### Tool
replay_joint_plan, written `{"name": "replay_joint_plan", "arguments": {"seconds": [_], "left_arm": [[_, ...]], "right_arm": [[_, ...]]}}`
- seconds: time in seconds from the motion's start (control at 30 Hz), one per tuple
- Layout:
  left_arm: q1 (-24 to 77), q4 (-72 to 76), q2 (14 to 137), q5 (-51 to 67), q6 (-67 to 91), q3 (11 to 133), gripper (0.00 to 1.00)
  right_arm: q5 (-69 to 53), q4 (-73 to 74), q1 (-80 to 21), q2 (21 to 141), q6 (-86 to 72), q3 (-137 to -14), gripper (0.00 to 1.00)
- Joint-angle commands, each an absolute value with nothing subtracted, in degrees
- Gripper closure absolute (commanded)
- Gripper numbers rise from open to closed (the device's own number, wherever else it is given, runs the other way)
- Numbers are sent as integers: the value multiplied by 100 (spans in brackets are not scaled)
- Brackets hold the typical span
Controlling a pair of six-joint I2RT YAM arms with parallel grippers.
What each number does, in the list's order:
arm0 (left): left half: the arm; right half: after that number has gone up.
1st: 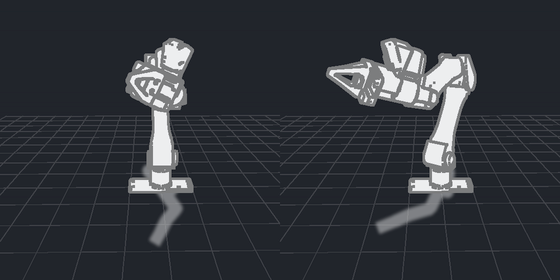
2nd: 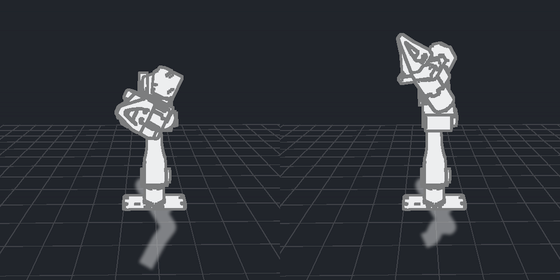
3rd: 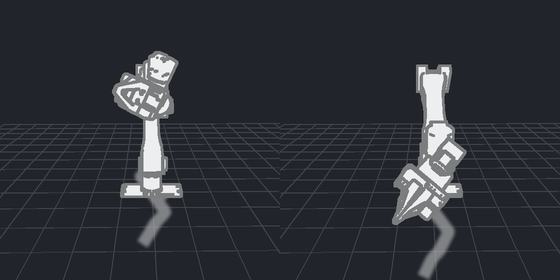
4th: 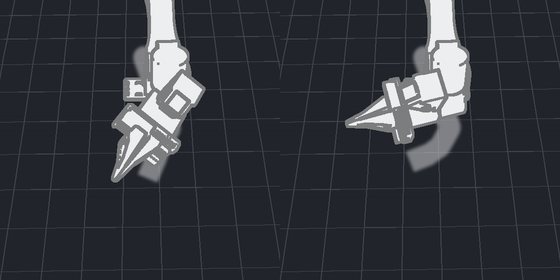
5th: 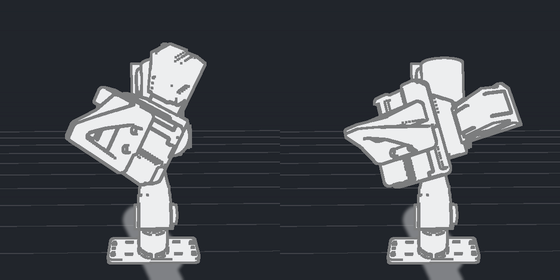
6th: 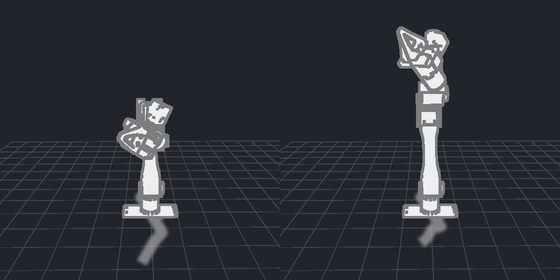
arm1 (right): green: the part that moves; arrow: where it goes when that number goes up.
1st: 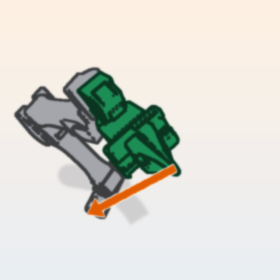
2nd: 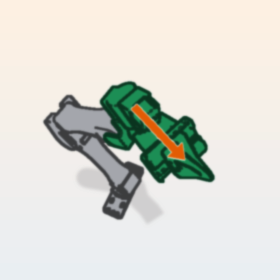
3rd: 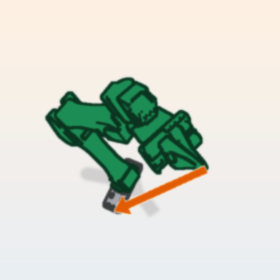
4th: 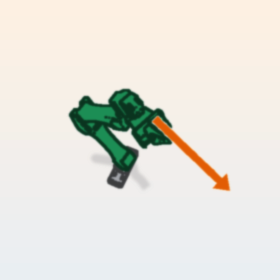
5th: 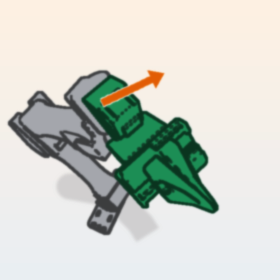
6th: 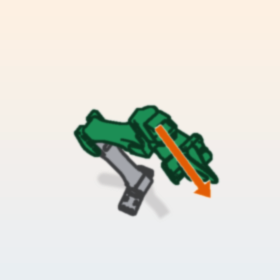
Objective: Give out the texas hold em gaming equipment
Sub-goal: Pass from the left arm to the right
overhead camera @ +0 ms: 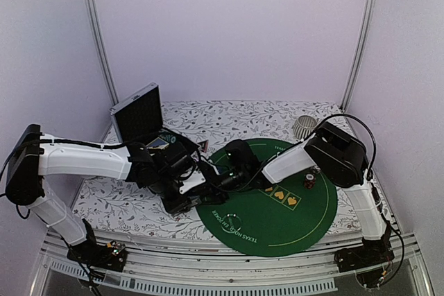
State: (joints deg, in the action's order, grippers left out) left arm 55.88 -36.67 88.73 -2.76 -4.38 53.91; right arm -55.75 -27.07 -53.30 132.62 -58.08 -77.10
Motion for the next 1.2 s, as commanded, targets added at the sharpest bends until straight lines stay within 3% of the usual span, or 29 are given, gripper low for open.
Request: {"name": "replay_joint_plan", "arguments": {"seconds": [0.0,0.23,0.4,0.7,0.83,0.9,1.17], "left_arm": [[5658,-3404,8738,-393,-404,5421,64],[5657,-3393,8795,-507,-435,5508,65],[5659,-3393,8815,-562,-463,5535,65],[5652,-3384,8816,-606,-512,5552,63],[5659,-3384,8775,-549,-519,5509,44],[5652,-3384,8727,-476,-534,5455,32],[5655,-3217,8563,-432,-577,5356,14]], "right_arm": [[-5737,-3223,-5413,13376,-6118,-7782,29],[-5800,-3290,-5455,13403,-6191,-7877,33],[-5850,-3387,-5458,13403,-6238,-7911,54],[-5928,-3474,-5451,13403,-6240,-7878,79],[-5934,-3514,-5387,13293,-6217,-7788,95],[-5916,-3531,-5333,13179,-6181,-7711,97],[-5869,-3542,-5139,12849,-6060,-7378,98]]}}
